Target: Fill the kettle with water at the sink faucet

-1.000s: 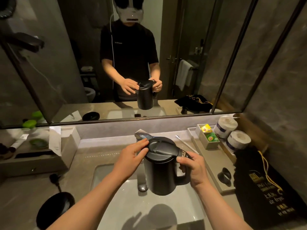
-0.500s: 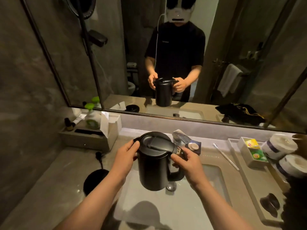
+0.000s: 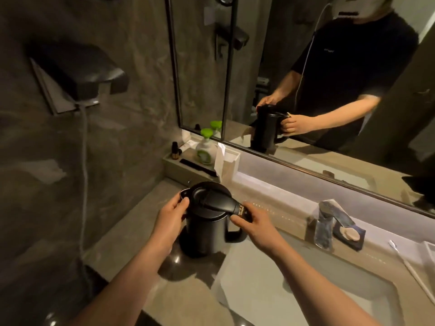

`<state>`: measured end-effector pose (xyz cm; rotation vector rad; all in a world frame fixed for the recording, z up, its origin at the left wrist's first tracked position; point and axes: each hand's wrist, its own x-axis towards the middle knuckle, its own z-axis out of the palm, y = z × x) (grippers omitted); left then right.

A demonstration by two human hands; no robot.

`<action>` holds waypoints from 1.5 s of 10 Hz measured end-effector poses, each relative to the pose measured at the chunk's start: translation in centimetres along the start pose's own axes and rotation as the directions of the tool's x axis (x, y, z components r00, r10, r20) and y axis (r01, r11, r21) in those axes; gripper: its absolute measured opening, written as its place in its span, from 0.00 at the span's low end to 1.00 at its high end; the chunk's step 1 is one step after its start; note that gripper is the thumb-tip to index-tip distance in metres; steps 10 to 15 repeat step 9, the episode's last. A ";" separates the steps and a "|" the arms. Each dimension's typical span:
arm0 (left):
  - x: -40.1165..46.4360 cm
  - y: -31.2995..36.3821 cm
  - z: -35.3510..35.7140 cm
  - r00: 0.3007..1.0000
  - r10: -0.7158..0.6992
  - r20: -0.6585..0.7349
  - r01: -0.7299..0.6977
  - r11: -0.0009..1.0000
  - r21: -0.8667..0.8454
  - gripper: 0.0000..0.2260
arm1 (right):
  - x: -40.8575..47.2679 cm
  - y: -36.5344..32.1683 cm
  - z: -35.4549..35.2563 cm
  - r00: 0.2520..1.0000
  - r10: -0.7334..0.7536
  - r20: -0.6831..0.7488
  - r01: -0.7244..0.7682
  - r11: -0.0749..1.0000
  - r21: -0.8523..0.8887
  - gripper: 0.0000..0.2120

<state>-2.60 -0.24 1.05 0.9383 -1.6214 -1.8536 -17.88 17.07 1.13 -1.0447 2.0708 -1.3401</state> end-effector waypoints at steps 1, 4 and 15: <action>0.7 -0.9 -1.4 0.999 -0.025 -0.040 0.025 1.000 -0.008 0.12 | 1.4 0.6 1.6 0.999 0.017 0.047 -0.017 1.000 0.008 0.07; 1.8 -2.3 -2.2 0.997 -0.035 -0.073 0.037 0.999 0.028 0.11 | 3.0 2.3 3.4 0.992 0.041 0.121 -0.046 0.998 0.044 0.07; -0.3 -3.4 -3.5 0.986 -0.074 -0.148 0.074 0.997 -0.009 0.16 | 3.0 1.7 2.0 0.989 0.138 0.058 -0.137 0.990 -0.025 0.17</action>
